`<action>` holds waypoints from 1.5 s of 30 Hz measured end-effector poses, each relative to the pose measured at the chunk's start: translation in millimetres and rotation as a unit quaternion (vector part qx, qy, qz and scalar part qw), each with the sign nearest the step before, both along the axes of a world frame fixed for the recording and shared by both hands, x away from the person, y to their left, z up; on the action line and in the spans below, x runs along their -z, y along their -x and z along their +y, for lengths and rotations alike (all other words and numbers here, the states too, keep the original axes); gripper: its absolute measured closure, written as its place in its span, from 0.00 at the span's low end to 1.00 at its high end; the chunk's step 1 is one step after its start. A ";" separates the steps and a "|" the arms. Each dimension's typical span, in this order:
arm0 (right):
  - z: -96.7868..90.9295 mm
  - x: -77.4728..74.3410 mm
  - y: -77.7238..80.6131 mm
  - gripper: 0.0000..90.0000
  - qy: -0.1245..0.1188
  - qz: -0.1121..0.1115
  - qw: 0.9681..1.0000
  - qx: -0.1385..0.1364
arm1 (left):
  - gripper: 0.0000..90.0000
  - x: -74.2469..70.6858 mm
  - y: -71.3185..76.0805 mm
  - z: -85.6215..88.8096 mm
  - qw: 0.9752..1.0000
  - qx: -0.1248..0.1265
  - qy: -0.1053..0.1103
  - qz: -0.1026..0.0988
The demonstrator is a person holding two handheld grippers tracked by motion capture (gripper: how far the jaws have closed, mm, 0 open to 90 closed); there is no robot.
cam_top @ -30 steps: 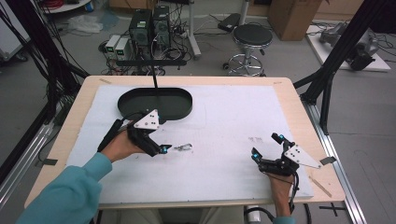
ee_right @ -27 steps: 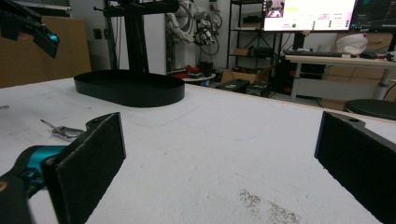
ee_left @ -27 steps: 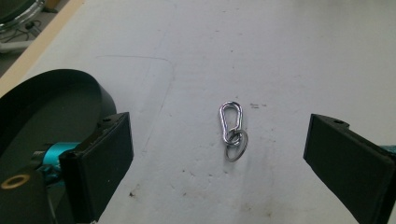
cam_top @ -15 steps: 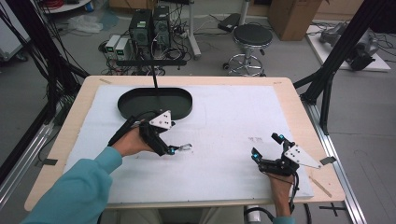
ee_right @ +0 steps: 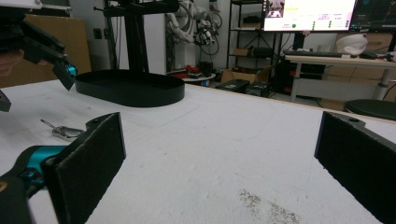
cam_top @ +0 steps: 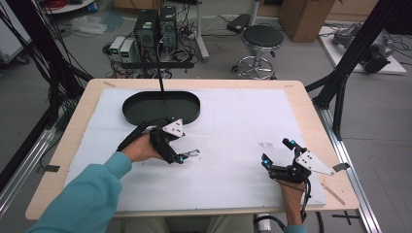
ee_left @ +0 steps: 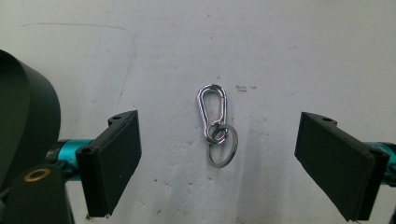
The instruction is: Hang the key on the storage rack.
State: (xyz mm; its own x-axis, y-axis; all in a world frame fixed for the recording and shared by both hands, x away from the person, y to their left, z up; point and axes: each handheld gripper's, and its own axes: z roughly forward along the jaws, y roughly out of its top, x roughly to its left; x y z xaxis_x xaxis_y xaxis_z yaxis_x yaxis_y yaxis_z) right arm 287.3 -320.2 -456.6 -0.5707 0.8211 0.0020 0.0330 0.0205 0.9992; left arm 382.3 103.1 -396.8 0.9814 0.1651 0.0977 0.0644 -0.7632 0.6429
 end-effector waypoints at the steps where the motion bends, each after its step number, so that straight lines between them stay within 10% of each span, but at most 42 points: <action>1: 0.0 0.0 0.0 0.01 0.000 0.000 1.000 0.000 | 0.21 0.5 -0.1 -0.3 1.000 0.001 -0.001 0.002; 29: -0.4 -0.1 -0.4 0.01 -0.002 0.002 1.000 0.001 | 0.61 17.1 -3.1 -8.4 0.997 0.020 -0.072 0.011; 45: -0.4 -0.1 -0.3 0.01 -0.003 0.002 1.000 0.000 | 0.88 16.5 -3.2 -8.7 0.997 0.013 -0.072 0.004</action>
